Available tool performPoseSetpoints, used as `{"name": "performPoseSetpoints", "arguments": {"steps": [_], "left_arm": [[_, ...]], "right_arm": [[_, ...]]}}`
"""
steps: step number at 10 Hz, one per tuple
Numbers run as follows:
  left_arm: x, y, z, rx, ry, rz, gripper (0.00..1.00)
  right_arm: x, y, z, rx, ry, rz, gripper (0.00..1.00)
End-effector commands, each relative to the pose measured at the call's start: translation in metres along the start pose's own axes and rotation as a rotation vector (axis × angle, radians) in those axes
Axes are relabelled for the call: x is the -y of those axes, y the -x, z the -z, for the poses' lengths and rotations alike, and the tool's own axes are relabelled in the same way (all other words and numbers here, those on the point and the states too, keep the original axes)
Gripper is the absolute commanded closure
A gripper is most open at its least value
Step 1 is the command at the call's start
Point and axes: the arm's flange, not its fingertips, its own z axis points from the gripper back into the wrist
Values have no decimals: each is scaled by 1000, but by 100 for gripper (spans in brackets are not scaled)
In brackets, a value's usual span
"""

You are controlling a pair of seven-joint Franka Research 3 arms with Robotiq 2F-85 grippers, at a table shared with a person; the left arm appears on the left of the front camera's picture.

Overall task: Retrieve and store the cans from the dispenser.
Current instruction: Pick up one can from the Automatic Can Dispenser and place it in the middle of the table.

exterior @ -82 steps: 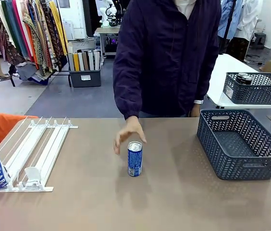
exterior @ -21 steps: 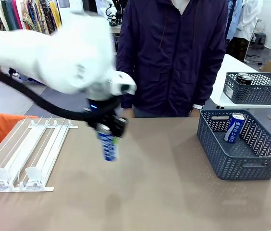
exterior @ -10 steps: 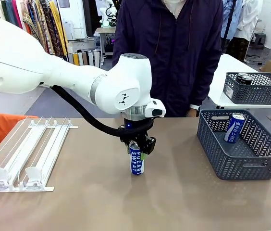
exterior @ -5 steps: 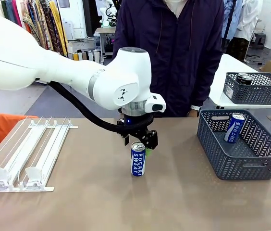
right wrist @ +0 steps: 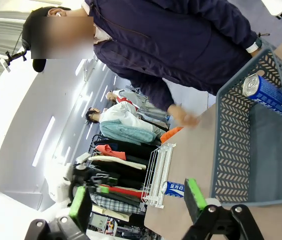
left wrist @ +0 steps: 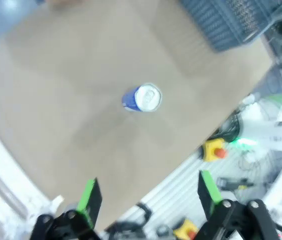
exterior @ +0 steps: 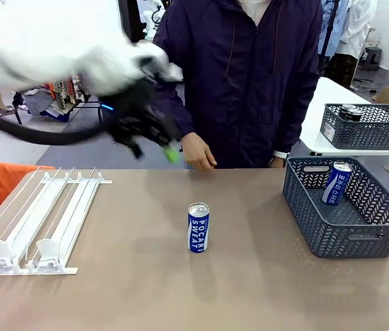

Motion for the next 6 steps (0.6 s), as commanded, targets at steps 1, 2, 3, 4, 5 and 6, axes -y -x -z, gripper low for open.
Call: {"name": "performPoseSetpoints", "arguments": {"steps": [1, 2, 3, 4, 5, 6], "left_arm": [[-101, 78, -57, 176, 187, -231, 0], [-131, 106, -75, 237, 233, -321, 0], [-164, 140, -88, 287, 300, -391, 0], [-195, 174, -98, 347, 424, -387, 0], [-219, 204, -101, 406, 511, -392, 0], [-246, 246, -100, 489, 635, -359, 0]], "right_arm": [[-6, -4, 3, 21, -19, 17, 0], [-6, -4, 3, 21, -19, 17, 0], [-6, -4, 3, 21, -19, 17, 0], [-6, -4, 3, 21, -19, 17, 0], [-6, -4, 3, 21, -19, 17, 0], [-6, -4, 3, 21, -19, 17, 0]]}}
